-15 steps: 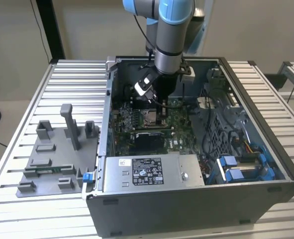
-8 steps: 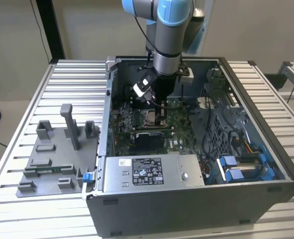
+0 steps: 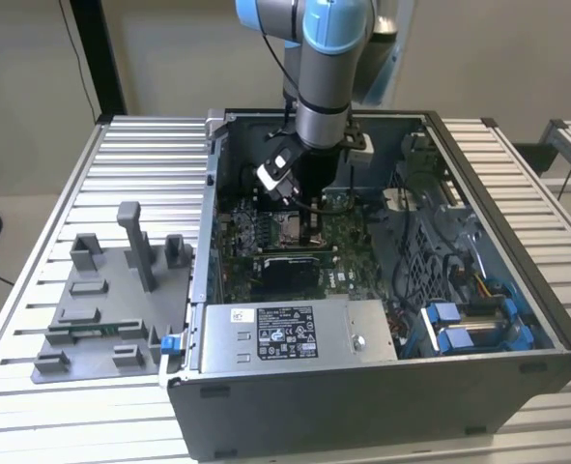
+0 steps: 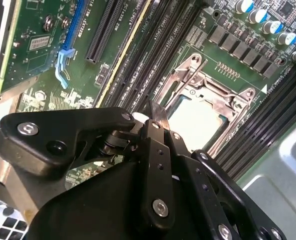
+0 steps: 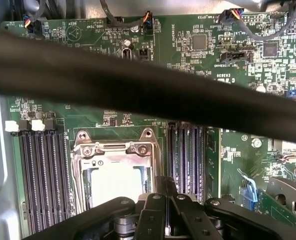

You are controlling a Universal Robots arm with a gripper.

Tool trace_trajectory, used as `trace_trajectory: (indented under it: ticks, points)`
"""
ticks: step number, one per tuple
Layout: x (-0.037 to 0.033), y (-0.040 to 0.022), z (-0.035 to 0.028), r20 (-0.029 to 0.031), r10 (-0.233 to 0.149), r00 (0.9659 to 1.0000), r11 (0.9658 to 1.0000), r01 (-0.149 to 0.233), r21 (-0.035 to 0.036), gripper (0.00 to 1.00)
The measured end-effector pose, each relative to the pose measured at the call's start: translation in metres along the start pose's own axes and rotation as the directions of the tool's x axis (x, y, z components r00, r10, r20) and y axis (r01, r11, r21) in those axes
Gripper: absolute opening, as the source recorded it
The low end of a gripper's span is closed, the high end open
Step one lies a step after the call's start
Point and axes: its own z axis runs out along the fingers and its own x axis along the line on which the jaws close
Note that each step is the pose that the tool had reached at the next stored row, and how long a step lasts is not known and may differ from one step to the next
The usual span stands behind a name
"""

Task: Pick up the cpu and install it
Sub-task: 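Install the second cpu locking lever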

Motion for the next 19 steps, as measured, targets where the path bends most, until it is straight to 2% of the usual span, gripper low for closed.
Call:
trace_trajectory:
  ticks: [19]
  points:
    - [-0.0002, -0.0077, 0.0042, 0.0021, 0.000, 1.0000, 1.0000, 0.000, 0.0002, 0.00]
